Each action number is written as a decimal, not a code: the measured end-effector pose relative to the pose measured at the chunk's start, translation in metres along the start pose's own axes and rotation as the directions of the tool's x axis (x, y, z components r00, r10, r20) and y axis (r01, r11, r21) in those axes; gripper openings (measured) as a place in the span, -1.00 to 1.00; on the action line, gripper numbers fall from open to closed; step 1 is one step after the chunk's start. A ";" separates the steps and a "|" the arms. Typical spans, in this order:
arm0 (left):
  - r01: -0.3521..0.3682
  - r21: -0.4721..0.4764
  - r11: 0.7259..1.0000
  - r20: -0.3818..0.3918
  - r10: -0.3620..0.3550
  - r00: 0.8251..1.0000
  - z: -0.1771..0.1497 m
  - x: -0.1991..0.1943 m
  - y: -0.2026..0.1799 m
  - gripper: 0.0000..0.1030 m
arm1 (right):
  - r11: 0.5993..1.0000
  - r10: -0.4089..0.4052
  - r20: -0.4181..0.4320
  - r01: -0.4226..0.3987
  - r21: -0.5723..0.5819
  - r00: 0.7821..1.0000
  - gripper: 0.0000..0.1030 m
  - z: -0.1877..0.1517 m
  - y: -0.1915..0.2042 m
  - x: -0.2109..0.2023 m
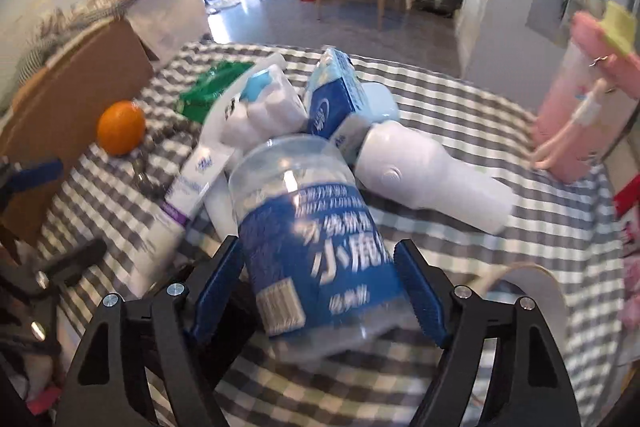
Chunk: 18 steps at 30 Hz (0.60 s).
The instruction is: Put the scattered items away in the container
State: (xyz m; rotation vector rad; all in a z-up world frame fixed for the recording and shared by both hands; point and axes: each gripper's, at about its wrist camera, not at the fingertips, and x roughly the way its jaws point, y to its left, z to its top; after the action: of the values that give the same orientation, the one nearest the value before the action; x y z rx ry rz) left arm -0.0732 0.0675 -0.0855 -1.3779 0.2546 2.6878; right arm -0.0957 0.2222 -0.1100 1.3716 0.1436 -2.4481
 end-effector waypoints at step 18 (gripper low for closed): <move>0.039 -0.011 0.999 -0.035 -0.039 0.999 0.020 0.035 -0.020 1.00 | 0.988 -0.103 0.109 0.088 0.128 0.989 0.20 -0.020 -0.031 -0.062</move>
State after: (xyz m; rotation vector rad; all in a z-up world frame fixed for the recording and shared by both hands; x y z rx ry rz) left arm -0.1060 0.0924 -0.1043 -1.4196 0.2147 2.6390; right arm -0.0597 0.2705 -0.0709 1.2960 0.0324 -2.6481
